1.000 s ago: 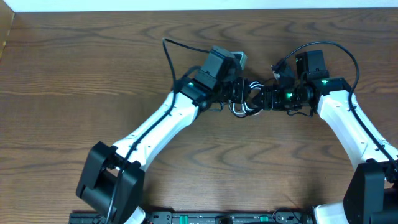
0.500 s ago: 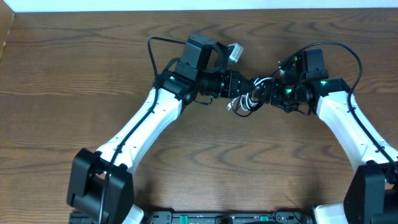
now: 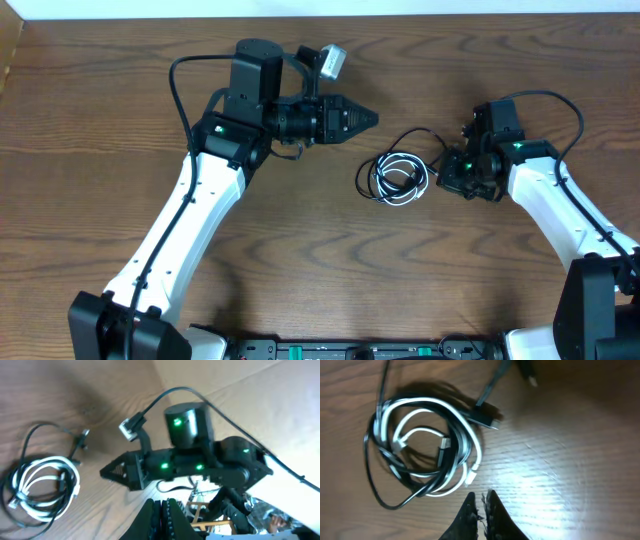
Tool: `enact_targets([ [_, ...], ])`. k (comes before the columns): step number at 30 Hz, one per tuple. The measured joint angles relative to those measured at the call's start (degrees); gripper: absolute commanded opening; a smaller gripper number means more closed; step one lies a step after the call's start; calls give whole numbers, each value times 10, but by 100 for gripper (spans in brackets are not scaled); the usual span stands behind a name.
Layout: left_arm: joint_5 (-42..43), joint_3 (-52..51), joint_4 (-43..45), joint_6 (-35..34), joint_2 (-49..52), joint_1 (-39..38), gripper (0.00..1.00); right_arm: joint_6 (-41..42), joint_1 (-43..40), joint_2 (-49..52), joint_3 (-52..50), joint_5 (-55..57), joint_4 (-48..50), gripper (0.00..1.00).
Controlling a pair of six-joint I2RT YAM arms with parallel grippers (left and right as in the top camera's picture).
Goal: Untangle cables
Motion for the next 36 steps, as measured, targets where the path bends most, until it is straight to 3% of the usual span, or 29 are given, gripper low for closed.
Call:
enact_targets([
  [5,-70,0,-73,19,2,-10,9,-33,0,0,0,-47,32,30],
  [9,-153,0,-90,28,21,-39,40,-44,0,0,0,-68,41,41],
  [11,-227,0,-91,20,56,-74,46,-45,0,0,0,-74,41,45],
  [20,-333,0,-56,-42,184,-125,46,-46,0,0,0,-73,12,47],
  [29,-349,0,-16,-106,262,-138,41,-46,0,0,0,-63,2,48],
  [36,-361,0,-13,-118,295,-163,38,-46,0,0,0,-48,-9,48],
])
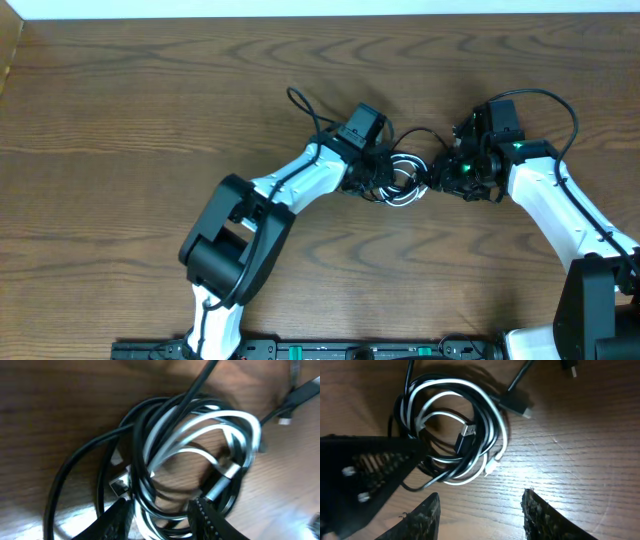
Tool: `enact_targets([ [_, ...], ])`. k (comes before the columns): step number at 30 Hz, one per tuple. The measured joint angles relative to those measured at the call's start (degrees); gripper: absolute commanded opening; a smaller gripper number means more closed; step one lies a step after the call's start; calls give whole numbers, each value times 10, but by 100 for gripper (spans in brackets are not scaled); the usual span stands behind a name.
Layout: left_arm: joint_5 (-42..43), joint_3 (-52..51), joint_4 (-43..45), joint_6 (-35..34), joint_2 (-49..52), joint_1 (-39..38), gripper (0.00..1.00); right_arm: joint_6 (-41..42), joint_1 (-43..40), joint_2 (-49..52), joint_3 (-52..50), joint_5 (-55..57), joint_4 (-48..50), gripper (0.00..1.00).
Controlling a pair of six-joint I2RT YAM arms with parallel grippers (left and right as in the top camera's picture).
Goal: Untangle cables
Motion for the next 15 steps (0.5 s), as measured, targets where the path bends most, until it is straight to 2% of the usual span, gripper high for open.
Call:
enact_targets([
  [6,-25,2,6,-8,12,-12,7,0,0,0,0,4,-1,49],
  [15,-49,6,3,11,11,-16,7,-8,0,0,0,5,-1,46],
])
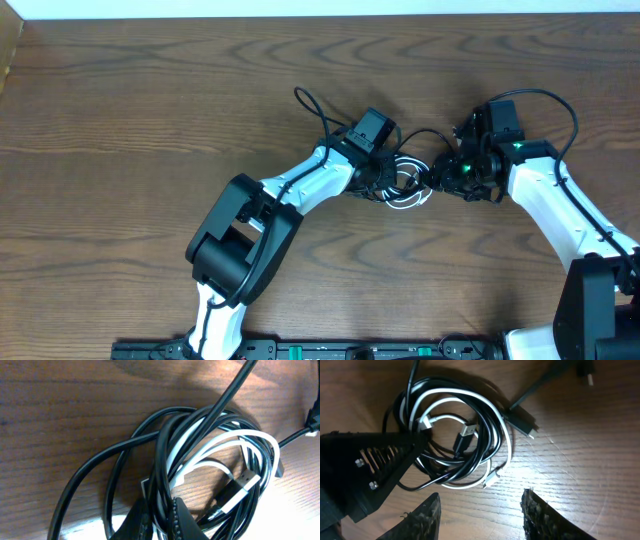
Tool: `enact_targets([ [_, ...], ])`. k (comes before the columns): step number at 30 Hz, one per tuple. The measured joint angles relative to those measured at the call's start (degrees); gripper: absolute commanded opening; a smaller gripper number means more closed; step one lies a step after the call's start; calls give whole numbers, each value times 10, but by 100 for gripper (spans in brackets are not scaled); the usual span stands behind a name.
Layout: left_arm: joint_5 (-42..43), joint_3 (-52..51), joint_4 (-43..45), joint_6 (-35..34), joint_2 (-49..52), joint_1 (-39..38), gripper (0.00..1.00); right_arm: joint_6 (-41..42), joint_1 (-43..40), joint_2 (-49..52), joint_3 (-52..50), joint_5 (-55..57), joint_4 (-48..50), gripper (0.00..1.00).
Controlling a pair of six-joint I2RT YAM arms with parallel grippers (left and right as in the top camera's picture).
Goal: Untangle cables
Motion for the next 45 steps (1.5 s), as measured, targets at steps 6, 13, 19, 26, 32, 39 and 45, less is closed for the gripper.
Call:
enact_targets([
  [6,49,0,-14,72,-32,14,8,-33,0,0,0,-31,15,46],
  [13,167,0,-21,119,-139,30,7,-40,0,0,0,-50,31,46],
  [19,264,0,-21,130,-156,51,7,-13,0,0,0,-34,26,32],
  [26,342,0,-22,131,-177,99,7,54,3,0,-3,50,-10,1],
  [32,365,0,-20,133,-216,131,7,64,0,0,-16,89,-19,1],
  [39,350,0,-57,156,-215,129,7,-1,0,0,-25,-25,10,1],
  [45,341,0,-92,180,-215,129,16,-19,-3,0,-25,-145,35,1],
])
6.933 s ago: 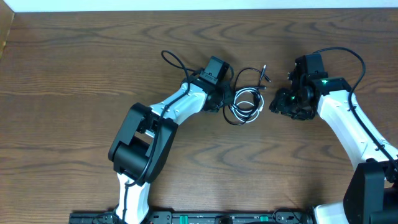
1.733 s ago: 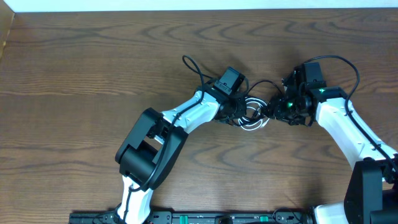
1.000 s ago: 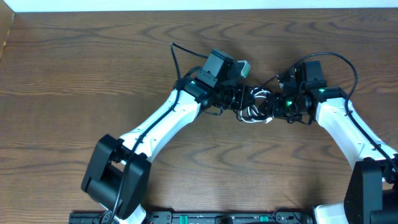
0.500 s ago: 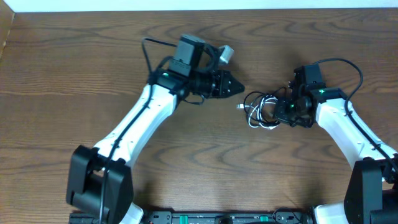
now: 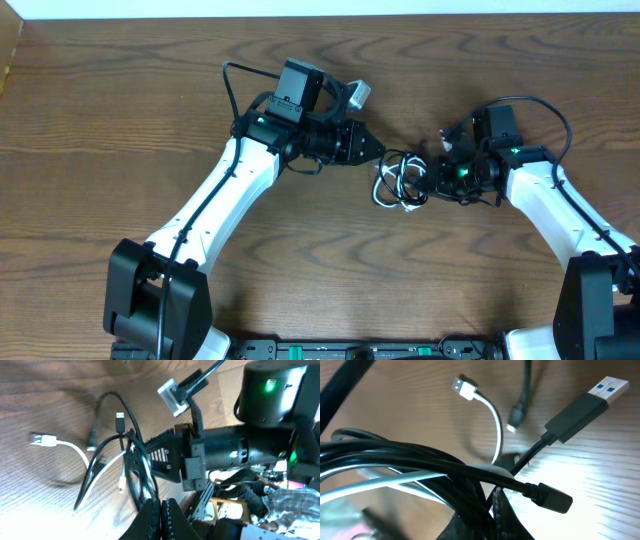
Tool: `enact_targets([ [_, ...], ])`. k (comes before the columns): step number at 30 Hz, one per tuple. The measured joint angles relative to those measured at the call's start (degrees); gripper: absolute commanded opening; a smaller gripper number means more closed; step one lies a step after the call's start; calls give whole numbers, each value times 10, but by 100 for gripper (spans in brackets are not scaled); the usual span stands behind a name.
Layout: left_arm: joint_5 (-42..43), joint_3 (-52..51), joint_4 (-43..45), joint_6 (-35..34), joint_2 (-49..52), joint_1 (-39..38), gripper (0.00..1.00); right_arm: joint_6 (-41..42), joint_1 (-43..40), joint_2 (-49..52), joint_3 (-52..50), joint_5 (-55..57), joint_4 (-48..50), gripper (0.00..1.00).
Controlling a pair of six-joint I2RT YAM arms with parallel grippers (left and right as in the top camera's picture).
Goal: Untangle cables
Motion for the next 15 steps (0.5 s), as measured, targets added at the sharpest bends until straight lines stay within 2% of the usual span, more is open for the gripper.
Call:
enact_targets([
  [2,0,0,-9,22,0,0,32,-2,-5,0,0,-26,1,1],
  [4,1,0,-9,52,0,5,38,-2,-17,0,0,-48,2,1],
  [8,15,0,2,76,0,45,39,-2,-38,0,0,-78,8,1],
  [12,67,0,-4,103,0,107,39,-14,-55,0,0,-135,38,1],
  [15,97,0,-25,128,0,111,41,-18,-56,0,0,-168,52,1],
])
